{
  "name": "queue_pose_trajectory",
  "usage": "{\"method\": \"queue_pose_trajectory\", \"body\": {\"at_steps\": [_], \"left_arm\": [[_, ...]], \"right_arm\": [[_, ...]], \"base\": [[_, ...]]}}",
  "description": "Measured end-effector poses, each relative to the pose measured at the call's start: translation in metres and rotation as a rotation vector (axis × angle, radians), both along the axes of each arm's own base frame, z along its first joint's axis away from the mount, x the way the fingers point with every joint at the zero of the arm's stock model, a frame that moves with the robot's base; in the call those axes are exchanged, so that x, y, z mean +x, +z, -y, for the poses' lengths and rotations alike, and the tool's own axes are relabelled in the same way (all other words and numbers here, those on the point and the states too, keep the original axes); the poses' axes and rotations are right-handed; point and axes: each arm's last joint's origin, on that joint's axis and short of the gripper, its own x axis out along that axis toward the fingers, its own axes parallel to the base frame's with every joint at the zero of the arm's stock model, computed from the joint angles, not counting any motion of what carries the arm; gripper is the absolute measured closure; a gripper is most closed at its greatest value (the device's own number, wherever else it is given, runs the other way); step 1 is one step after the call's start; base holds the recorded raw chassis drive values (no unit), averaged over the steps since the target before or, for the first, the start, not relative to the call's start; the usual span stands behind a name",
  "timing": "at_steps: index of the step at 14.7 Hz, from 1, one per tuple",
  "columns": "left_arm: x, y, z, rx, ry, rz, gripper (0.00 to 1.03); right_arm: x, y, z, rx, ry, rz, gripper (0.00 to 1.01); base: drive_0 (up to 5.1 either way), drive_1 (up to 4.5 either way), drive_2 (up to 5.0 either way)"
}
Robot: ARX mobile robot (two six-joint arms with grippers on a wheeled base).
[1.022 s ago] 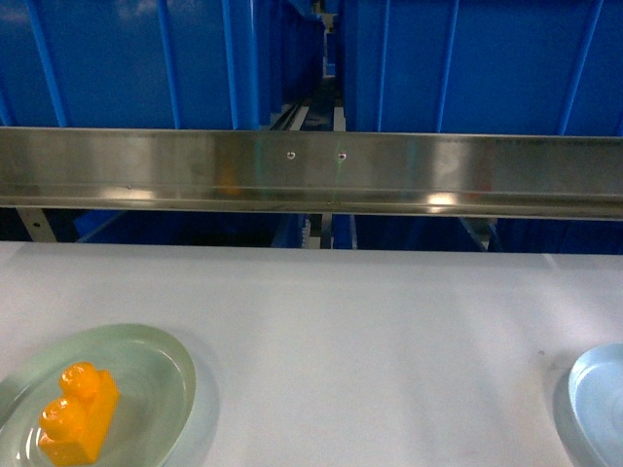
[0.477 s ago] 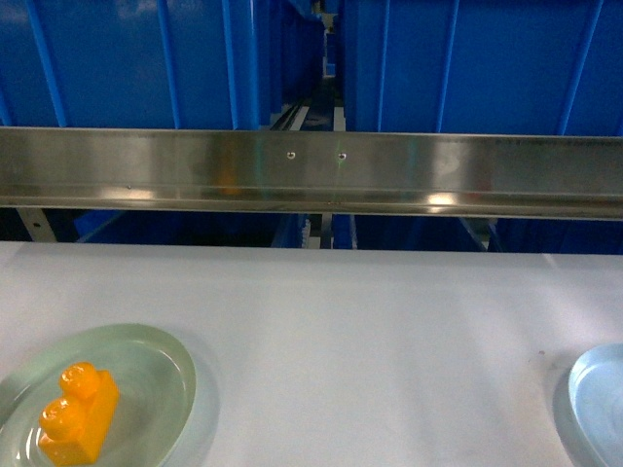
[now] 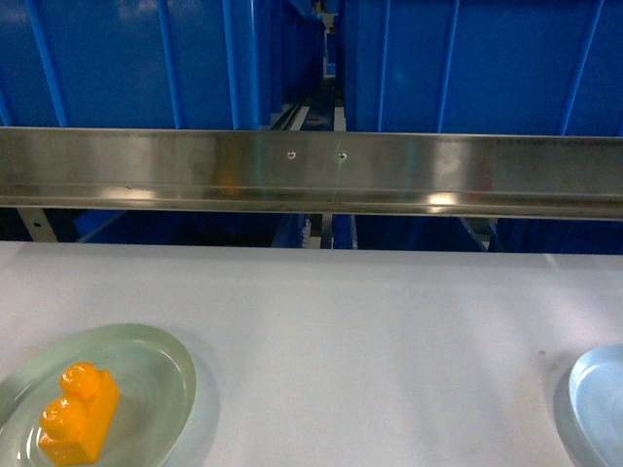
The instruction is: Sort and place red and yellow blocks in left bins
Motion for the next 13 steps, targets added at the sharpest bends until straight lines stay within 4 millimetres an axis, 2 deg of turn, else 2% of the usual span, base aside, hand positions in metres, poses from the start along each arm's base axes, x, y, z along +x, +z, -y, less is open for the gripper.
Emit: {"method": "queue_pose_trajectory", "body": {"at_steps": [3,10,13], "left_arm": [[0.005,0.003,0.008,-0.013,-0.028,0.012,0.05],[0.011,0.002,0.007,-0.035,0.002,-0.005,0.05],[0.024,0.01,0.001,-0.067,0.026,-0.028,0.05]], "right_arm": [[-0.001,0.001,0.02,-0.007,-0.034,0.012,0.03],[0.005,0.003,0.031,-0.003,-0.021,0.011,0.03],[0.024,-0.001,0.034,0.02,0.034,-0.044,0.03]], "base": [[0.0,0.0,0.0],[0.0,0.0,0.0],[0.0,0.0,0.0]]}}
